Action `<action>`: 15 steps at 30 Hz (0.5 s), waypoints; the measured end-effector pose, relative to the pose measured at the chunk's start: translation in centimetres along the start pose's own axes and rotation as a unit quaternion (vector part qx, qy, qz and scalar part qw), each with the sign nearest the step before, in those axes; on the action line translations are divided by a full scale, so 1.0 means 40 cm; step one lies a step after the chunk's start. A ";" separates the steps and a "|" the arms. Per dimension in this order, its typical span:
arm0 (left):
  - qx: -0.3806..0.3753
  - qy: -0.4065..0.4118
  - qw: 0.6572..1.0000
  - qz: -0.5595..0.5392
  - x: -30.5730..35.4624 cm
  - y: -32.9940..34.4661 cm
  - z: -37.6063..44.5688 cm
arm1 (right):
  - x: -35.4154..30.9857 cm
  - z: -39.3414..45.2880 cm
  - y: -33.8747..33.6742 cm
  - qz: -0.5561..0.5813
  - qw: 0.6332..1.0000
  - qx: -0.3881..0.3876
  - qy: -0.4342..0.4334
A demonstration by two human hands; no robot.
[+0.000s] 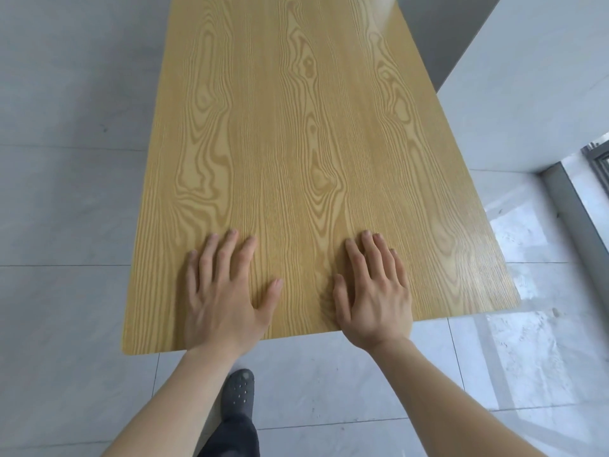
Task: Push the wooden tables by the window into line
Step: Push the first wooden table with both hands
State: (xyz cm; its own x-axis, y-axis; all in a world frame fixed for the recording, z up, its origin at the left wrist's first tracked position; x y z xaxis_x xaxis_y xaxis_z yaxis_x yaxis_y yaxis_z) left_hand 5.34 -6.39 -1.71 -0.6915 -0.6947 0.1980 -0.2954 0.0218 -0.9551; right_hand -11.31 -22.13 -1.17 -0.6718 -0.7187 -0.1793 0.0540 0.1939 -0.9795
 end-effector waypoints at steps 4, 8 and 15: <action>0.002 0.000 1.000 -0.003 -0.004 -0.013 0.052 | -0.002 0.052 -0.004 -0.002 1.000 0.000 0.001; 0.007 0.004 1.000 -0.004 -0.014 -0.030 0.110 | -0.009 0.111 -0.007 -0.001 1.000 0.006 0.001; 0.006 0.007 1.000 -0.007 -0.027 -0.052 0.204 | -0.019 0.203 -0.013 0.000 1.000 0.015 -0.001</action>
State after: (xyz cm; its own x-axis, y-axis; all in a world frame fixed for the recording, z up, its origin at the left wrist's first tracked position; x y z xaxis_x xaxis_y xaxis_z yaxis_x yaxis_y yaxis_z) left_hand 12.09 -11.56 -1.72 -0.6961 -0.6850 0.2151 -0.2974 0.0024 -0.9547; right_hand -4.81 -27.10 -1.26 -0.6698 -0.7204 -0.1799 0.0765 0.1739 -0.9818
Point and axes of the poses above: each hand's wrist, its own z-axis towards the middle knuckle, its own y-axis out of the palm, x = y × z, the point moved 7 cm from there along z, towards the middle knuckle, and after that the axes turned 13 degrees about -x, right-handed, at the moved point
